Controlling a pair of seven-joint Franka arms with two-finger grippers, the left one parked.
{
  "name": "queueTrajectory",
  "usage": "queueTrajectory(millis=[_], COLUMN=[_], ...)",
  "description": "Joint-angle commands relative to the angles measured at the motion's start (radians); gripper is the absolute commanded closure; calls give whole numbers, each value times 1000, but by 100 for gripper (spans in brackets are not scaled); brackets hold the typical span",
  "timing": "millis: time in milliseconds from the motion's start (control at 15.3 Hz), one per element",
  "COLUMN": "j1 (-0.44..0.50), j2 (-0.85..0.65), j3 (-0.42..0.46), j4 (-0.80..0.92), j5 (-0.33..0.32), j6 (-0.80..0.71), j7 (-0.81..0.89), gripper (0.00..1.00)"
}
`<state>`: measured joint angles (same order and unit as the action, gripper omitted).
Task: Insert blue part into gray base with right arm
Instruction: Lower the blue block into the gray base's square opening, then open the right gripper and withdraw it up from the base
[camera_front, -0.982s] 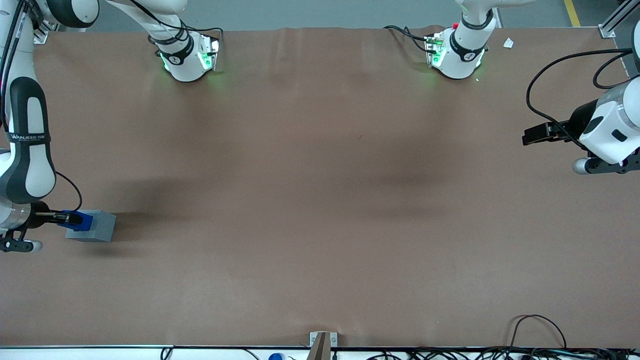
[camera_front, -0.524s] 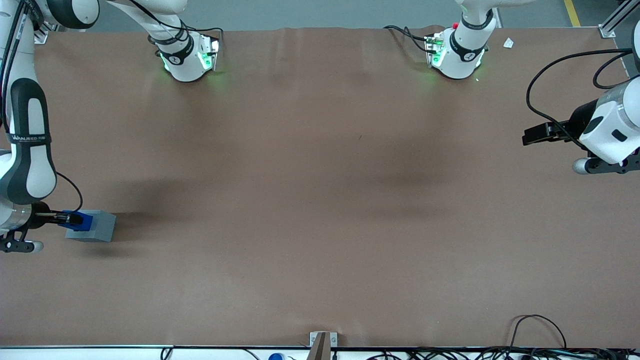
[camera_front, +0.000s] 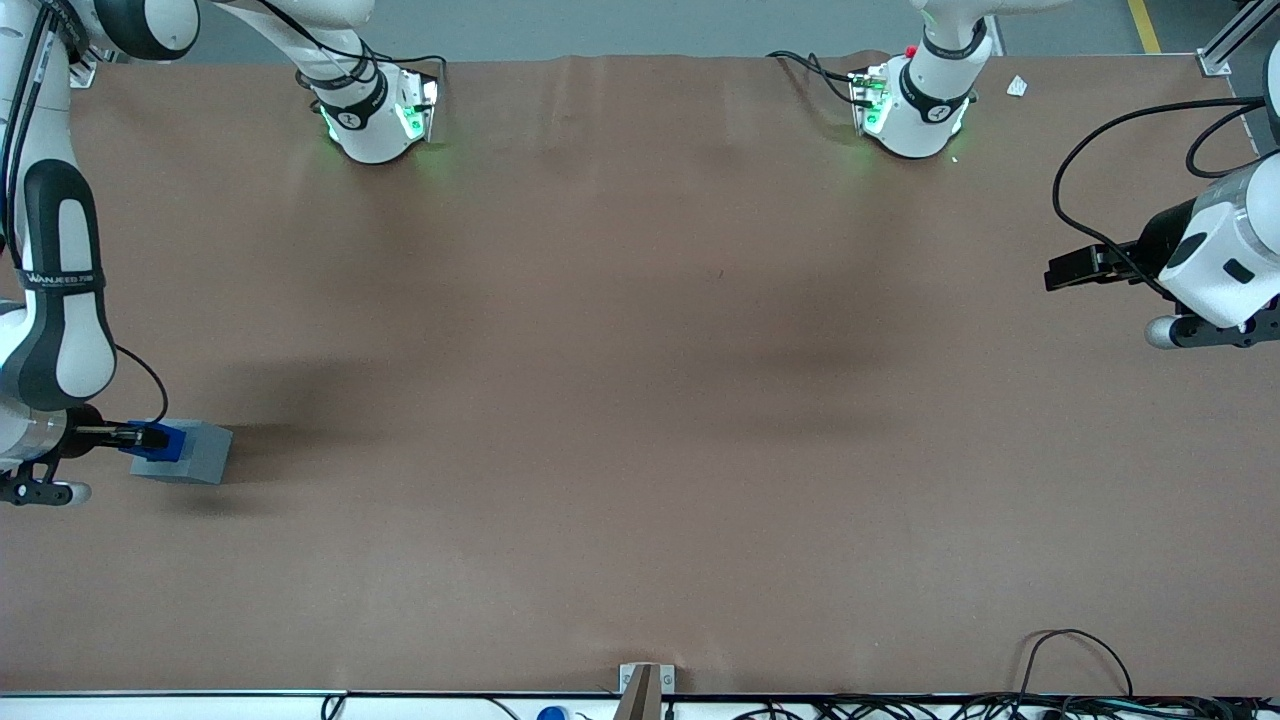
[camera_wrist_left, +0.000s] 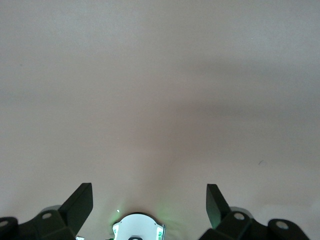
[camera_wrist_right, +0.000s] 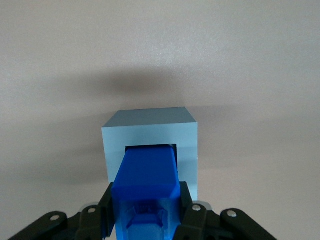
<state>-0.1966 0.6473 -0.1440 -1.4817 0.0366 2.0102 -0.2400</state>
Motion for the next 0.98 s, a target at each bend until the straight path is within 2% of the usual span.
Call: queueTrajectory(millis=[0, 65, 131, 196, 458, 720, 917], j1=[-15, -15, -17, -17, -9, 20, 77], j2=[25, 25, 25, 25, 14, -15, -81], j3=[12, 12, 12, 12, 12, 17, 15], j4=[29, 27, 27, 29, 63, 167, 176], j5=[3, 5, 5, 5, 5, 11, 8], j6=[-10, -8, -8, -10, -43, -247, -292], j7=[-10, -12, -10, -12, -10, 10, 74], gripper=[74, 56, 25, 0, 0, 0, 0])
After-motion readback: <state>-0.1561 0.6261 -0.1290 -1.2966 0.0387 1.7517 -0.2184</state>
